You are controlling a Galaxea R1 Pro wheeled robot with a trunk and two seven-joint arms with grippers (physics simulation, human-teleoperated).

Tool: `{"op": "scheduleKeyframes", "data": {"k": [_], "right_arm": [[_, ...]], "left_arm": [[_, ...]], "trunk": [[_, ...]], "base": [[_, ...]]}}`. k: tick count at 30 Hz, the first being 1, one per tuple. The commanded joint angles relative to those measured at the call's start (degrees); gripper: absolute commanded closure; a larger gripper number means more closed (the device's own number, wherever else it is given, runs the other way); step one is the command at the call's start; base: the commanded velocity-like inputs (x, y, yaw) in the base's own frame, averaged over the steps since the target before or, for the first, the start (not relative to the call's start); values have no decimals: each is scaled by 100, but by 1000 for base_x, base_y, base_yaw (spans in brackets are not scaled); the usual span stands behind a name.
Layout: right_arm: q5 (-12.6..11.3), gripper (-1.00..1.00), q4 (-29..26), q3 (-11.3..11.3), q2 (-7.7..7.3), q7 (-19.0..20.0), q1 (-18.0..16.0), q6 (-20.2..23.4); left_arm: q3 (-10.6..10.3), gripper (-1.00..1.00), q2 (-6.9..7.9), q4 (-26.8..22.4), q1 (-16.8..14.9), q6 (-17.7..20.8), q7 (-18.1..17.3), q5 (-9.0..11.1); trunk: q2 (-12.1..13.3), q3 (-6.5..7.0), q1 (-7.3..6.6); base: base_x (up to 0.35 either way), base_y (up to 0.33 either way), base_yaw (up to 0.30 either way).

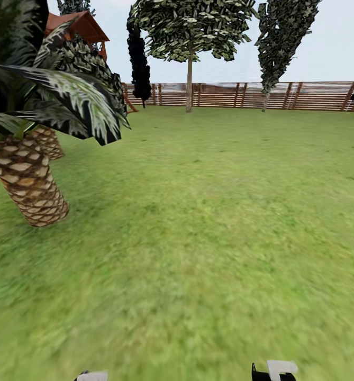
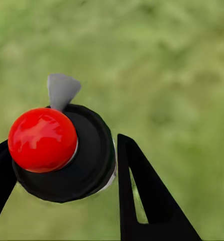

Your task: Pick up the pesticide atomizer in the garden and spray insectifuge to fully cover both potted plants in the garden.

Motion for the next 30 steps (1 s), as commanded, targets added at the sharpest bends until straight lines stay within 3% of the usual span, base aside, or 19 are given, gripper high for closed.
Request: {"op": "scheduleKeyframes", "data": {"k": [1,19,30], "right_arm": [[62,-100,6,-47,0,-18,-3,-18],[61,-100,6,-48,0,-18,-3,-17],[60,-100,6,-46,0,-20,-3,-15]], "left_arm": [[25,100,-2,5,-3,-20,2,-19],[26,100,-2,3,-3,-20,2,-23],[22,100,-11,-2,-3,-20,2,-28]], "trunk": [[-2,-5,2],[-2,-5,2],[-2,-5,2]], "base": [[340,0,0],[340,-2,0],[328,-142,0]]}}
